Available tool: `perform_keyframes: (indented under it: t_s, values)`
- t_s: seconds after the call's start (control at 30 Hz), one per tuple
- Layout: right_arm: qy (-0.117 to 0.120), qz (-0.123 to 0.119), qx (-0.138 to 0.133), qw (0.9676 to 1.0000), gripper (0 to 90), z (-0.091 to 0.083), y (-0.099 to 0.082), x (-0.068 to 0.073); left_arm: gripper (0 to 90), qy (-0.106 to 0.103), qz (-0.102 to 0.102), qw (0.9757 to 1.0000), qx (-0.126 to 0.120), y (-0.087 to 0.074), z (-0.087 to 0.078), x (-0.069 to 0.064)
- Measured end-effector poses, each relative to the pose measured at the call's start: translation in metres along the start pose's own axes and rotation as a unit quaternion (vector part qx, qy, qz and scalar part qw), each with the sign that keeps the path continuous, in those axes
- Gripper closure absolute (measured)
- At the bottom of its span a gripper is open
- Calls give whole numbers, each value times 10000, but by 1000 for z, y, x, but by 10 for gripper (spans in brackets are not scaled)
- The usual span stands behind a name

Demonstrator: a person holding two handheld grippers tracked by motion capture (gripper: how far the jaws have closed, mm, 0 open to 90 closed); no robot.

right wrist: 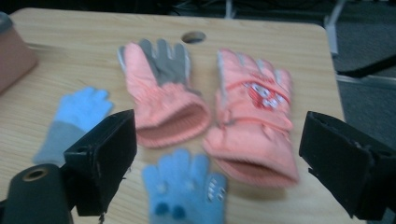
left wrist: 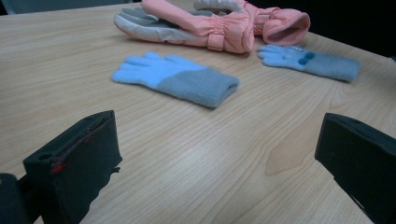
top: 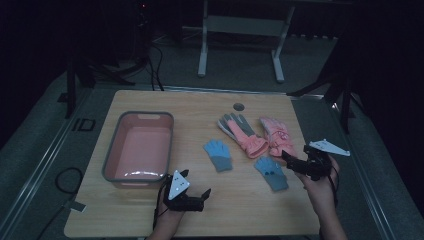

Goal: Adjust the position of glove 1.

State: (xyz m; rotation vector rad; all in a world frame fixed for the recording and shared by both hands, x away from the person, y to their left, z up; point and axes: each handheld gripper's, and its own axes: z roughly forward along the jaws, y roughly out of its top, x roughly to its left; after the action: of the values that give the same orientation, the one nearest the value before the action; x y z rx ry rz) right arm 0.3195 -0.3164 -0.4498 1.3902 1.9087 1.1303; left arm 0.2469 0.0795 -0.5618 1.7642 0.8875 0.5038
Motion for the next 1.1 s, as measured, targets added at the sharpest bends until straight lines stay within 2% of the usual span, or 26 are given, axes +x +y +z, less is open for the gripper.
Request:
perform_keyframes:
  t_s: [0.07,0.27,0.67,0.8,0.83,0.93,1.1]
  values:
    - [2,-38,-23,10000,135,1,3,2,1,-3,-1,10000,-2,0,0,0]
    - [233,-282,58,9993,140,11,18,20,1,-8,5,10000,4,0,0,0]
    - [562,-593,159,9965,160,34,32,51,1,-33,8,10000,14,0,0,0]
    - [820,-750,215,9936,188,44,34,63,1,-44,19,10000,15,0,0,0]
    - [820,-750,215,9936,188,44,34,63,1,-44,19,10000,15,0,0,0]
    - [1083,-877,279,9898,201,56,36,77,1,-52,25,10000,15,0,0,0]
    - [1286,-1039,432,9853,211,72,34,90,1,-51,23,10000,27,0,0,0]
